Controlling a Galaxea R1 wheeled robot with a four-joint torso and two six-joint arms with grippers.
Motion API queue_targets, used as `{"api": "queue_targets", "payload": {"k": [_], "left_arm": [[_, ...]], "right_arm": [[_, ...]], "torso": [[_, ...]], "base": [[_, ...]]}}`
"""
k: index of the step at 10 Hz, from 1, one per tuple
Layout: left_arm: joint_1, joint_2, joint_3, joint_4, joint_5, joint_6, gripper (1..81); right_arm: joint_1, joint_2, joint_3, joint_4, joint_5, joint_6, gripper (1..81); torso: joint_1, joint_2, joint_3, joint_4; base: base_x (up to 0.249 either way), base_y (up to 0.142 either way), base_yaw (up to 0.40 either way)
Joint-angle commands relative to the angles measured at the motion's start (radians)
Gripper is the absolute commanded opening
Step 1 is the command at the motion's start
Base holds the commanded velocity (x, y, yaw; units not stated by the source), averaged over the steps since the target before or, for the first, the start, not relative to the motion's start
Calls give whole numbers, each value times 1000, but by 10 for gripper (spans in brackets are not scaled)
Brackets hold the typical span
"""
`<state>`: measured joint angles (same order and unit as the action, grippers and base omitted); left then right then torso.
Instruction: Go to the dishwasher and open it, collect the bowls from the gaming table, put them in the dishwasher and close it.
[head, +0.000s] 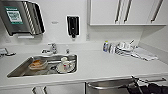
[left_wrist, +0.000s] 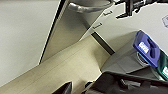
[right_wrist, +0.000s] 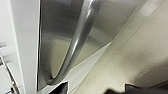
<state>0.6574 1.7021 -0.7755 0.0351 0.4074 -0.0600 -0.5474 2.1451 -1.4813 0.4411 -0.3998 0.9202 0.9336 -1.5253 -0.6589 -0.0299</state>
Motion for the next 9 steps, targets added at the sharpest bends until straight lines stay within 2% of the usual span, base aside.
{"api": "queue_targets", "payload": {"k": [1,2,4,7,9], "left_arm": [[-81,-27,18,2,24,3,811],[-83,-25,19,3,27,3,811],[-87,-30,21,23,28,3,811],[-87,-39,24,23,28,3,811],[-86,-39,25,23,28,3,811]], "right_arm": [[174,78,-143,-4,-136,78,811],[180,96,-166,-4,-136,81,811],[198,116,-221,-8,-152,156,811],[235,127,-257,-96,-192,250,811],[238,130,-255,-210,-198,401,811]], "torso": [[0,0,0,0],[0,0,0,0],[0,0,0,0],[0,0,0,0],[0,0,0,0]], "base": [[0,0,0],[0,0,0],[0,0,0],[0,0,0],[0,0,0]]}}
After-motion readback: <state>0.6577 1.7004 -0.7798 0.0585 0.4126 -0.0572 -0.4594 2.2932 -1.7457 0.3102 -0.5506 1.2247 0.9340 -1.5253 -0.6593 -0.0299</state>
